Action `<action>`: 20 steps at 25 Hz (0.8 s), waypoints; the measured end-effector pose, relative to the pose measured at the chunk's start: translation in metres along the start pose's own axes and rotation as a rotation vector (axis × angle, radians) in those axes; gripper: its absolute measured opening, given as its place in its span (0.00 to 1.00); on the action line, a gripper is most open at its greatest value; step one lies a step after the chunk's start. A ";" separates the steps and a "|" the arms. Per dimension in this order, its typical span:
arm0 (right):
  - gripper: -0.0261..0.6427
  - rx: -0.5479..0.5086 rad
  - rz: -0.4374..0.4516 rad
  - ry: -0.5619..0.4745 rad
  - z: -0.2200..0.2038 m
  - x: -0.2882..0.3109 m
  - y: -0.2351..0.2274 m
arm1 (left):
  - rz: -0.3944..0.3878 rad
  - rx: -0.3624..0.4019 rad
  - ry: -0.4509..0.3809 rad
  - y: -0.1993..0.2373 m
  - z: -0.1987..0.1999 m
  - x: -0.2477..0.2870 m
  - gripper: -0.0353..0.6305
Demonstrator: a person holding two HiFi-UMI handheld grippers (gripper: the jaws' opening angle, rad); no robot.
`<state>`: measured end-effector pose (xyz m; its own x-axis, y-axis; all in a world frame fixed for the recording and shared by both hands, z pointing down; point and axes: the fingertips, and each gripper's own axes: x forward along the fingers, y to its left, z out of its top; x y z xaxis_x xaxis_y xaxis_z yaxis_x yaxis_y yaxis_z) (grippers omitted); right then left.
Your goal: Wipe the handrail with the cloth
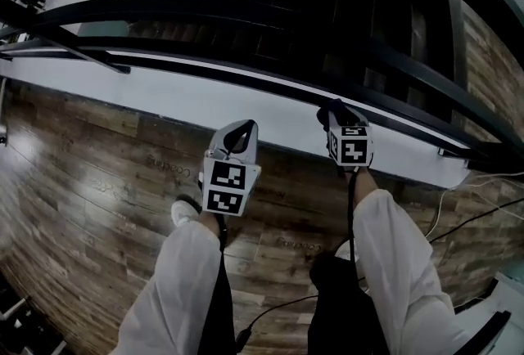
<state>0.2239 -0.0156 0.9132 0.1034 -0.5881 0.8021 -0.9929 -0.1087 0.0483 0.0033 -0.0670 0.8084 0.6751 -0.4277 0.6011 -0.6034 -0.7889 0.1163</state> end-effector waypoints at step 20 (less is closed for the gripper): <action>0.22 0.113 -0.137 -0.018 -0.121 -0.083 -0.248 | -0.189 0.130 -0.009 -0.264 0.049 0.113 0.05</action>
<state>0.4543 0.1571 0.9060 0.2391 -0.5757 0.7819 -0.9566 -0.2778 0.0880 0.2595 0.0712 0.8068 0.7750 -0.2703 0.5712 -0.4065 -0.9054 0.1230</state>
